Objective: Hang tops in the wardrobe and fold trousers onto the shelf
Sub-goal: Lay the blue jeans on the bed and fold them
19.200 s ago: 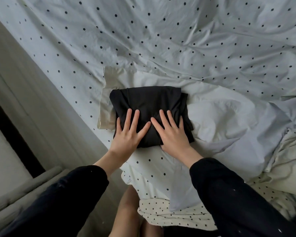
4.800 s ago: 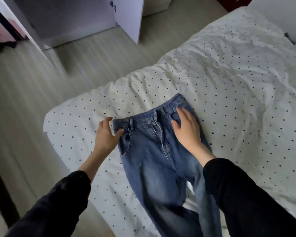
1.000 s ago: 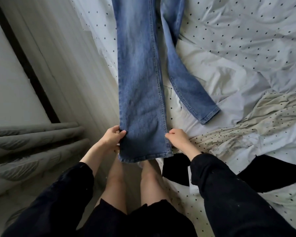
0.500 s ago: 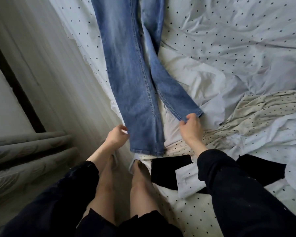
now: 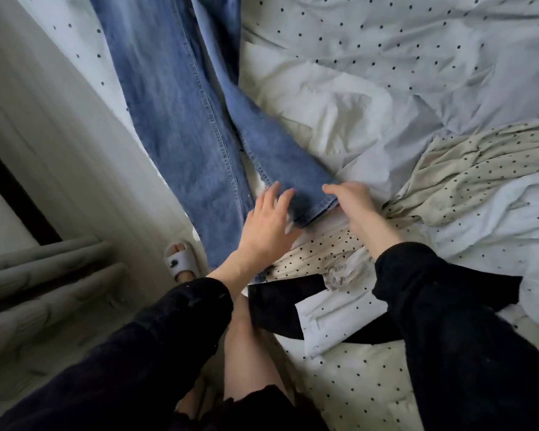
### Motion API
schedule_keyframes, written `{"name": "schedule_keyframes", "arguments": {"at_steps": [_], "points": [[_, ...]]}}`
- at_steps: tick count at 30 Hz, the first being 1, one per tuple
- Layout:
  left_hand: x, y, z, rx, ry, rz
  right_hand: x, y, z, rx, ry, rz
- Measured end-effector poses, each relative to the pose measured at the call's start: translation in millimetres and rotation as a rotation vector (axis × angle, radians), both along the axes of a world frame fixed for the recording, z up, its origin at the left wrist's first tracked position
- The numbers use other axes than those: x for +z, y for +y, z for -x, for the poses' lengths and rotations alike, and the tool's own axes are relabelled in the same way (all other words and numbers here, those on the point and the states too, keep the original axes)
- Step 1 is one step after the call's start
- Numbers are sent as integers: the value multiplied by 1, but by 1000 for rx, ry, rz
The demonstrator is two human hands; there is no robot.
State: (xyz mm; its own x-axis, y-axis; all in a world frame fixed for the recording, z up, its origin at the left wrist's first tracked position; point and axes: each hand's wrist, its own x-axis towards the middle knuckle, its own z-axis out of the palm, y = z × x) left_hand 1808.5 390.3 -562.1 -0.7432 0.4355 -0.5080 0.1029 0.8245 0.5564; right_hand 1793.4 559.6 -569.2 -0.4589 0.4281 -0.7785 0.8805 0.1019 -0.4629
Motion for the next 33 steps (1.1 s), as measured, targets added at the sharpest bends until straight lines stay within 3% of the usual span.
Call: {"name": "schedule_keyframes", "arguments": {"at_steps": [3, 6, 8, 14, 18, 23, 26, 29, 33], "points": [[4, 24, -11, -46, -13, 78, 15, 0, -18, 14, 17, 150], [2, 33, -18, -33, 93, 111, 23, 5, -32, -53, 20, 192], [1, 30, -16, -11, 147, 49, 23, 14, -38, -116, 15, 225], [16, 14, -13, 74, 101, -145, 25, 26, -57, -265, -49, 581], [22, -4, -21, 106, 40, -151, 32, 8, -58, -160, -49, 658], [25, -17, -20, 77, -39, -178, 37, 3, -61, -82, -49, 660], [28, -20, -16, -34, -19, -177, 35, 7, -68, -78, -31, 523], [33, -27, -16, -58, 84, -138, 34, 12, -73, -129, -11, 410], [46, -38, -24, 54, 274, -187, 40, 8, -70, -235, -192, 519]]}}
